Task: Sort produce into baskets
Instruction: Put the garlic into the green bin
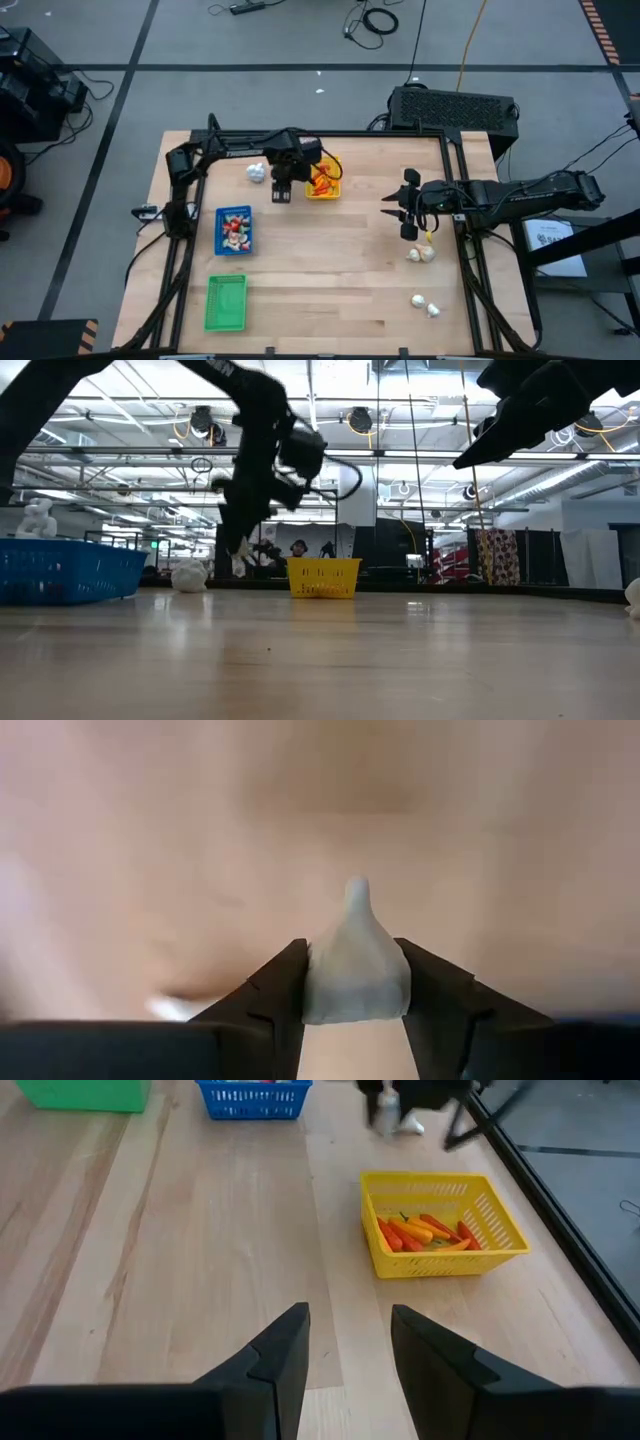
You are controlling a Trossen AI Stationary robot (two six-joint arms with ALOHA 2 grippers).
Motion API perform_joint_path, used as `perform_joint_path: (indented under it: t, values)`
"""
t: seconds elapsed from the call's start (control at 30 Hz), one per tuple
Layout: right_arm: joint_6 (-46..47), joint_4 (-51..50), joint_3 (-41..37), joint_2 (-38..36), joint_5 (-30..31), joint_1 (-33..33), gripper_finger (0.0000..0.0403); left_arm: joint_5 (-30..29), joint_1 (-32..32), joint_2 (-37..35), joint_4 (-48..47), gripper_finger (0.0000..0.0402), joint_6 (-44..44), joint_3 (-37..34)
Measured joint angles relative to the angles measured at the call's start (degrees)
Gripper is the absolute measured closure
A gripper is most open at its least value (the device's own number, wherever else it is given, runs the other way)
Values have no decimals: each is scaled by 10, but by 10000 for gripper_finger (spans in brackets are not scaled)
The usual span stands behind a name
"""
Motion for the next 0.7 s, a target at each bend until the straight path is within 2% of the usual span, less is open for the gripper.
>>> perform_joint_path:
  t: [0.13, 0.33, 0.53, 0.7]
  values:
    - [3, 0, 0, 0, 0, 0, 268, 101, -39, -21, -57, 262, -56, 14]
    - [3, 10, 0, 0, 0, 0, 268, 236, -111, -87, -59, 262, -126, -5]
    - [13, 35, 0, 0, 0, 0, 268, 236, -208, -161, -52, 262, -250, -23]
    - [32, 46, 0, 0, -3, 0, 268, 166, -302, -225, -9, 263, -376, -68]
